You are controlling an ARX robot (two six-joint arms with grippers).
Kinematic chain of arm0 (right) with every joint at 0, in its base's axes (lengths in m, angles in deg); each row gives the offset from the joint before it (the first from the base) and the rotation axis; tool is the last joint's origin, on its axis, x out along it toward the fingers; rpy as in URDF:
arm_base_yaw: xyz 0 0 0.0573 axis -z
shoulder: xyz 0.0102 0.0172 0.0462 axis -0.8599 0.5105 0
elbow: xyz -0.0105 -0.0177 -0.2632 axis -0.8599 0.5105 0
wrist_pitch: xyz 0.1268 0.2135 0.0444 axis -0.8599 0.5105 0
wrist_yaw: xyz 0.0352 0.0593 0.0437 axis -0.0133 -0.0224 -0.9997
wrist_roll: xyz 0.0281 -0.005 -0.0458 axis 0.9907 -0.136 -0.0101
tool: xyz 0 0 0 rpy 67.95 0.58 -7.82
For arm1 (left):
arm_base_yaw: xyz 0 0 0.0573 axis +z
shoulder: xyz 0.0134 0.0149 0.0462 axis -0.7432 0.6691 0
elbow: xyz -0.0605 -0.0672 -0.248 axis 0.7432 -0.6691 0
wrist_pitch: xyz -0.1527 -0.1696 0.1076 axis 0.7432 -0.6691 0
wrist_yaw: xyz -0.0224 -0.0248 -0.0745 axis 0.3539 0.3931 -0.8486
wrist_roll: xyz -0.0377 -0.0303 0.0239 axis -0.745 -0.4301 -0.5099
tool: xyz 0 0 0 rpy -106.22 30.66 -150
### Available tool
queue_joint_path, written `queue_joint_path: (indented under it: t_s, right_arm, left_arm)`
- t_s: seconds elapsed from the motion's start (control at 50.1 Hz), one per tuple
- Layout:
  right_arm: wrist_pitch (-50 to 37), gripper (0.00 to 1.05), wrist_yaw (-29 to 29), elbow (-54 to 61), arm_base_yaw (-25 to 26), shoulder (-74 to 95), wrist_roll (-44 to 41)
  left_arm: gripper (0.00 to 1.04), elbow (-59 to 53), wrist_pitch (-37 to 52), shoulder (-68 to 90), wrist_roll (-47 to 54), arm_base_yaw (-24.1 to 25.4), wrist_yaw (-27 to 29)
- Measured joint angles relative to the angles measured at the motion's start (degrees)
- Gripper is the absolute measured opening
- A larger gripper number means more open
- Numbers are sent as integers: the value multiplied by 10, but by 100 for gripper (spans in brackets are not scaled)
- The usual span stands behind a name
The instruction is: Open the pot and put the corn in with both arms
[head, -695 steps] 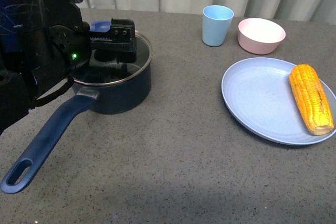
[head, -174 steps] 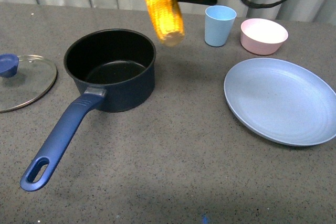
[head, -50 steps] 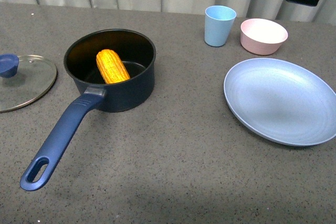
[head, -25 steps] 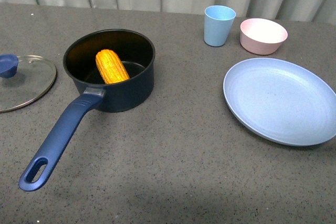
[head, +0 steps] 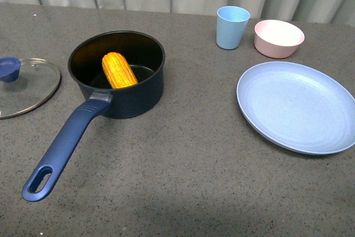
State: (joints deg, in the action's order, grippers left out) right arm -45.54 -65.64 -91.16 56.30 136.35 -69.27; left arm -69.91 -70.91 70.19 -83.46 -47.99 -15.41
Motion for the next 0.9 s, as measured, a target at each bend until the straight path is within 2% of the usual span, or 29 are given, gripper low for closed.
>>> queue_joint_path:
  t_s: [0.12, 0.659, 0.898]
  right_arm:
    - [54, 1, -11, 9, 28, -66, 0]
    - [237, 1, -14, 17, 29, -268, 0]
    - [287, 1, -14, 17, 29, -320, 0]
  left_arm:
    - [98, 0, 0, 0, 0, 0, 0]
    - [98, 0, 0, 0, 0, 0, 0]
    - [98, 0, 0, 0, 0, 0, 0]
